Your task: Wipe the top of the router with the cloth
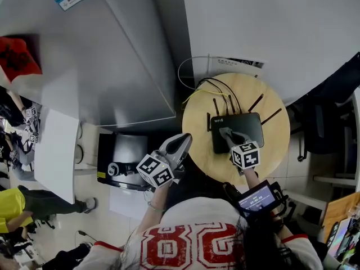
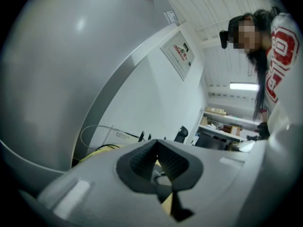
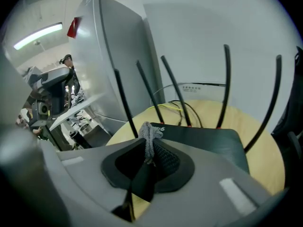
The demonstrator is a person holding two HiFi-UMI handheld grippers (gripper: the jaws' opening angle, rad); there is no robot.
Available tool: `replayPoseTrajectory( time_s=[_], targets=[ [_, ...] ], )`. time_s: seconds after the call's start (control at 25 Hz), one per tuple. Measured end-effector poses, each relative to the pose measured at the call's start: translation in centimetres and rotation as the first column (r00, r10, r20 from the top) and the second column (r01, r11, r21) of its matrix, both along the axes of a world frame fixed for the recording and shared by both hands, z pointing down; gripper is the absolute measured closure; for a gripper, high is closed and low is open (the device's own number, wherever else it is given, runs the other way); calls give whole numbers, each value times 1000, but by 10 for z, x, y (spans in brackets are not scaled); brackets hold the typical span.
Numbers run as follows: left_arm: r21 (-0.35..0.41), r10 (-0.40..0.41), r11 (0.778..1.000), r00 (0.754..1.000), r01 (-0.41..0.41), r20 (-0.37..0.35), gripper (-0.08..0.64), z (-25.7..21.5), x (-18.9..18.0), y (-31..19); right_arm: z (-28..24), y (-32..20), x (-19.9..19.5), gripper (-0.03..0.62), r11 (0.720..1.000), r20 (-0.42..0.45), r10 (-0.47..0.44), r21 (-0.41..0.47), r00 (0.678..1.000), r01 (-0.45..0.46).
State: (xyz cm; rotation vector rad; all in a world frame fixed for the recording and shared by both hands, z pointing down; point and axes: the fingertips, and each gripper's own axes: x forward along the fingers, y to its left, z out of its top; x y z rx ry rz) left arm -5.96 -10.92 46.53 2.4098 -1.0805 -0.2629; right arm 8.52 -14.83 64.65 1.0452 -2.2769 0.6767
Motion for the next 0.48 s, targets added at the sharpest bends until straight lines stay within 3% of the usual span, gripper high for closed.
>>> replayPoseTrajectory(
  time_s=[0.24,0.48],
  targets=[
    [-3,0,1000,1000,0,0,565,4,-2,4,16,20,-34,551,997,3,-66,-43,998,66],
    [-7,-4,1000,1000,3,-11,565,5,-3,5,22,17,-15,551,998,-17,-42,-44,999,41]
  ],
)
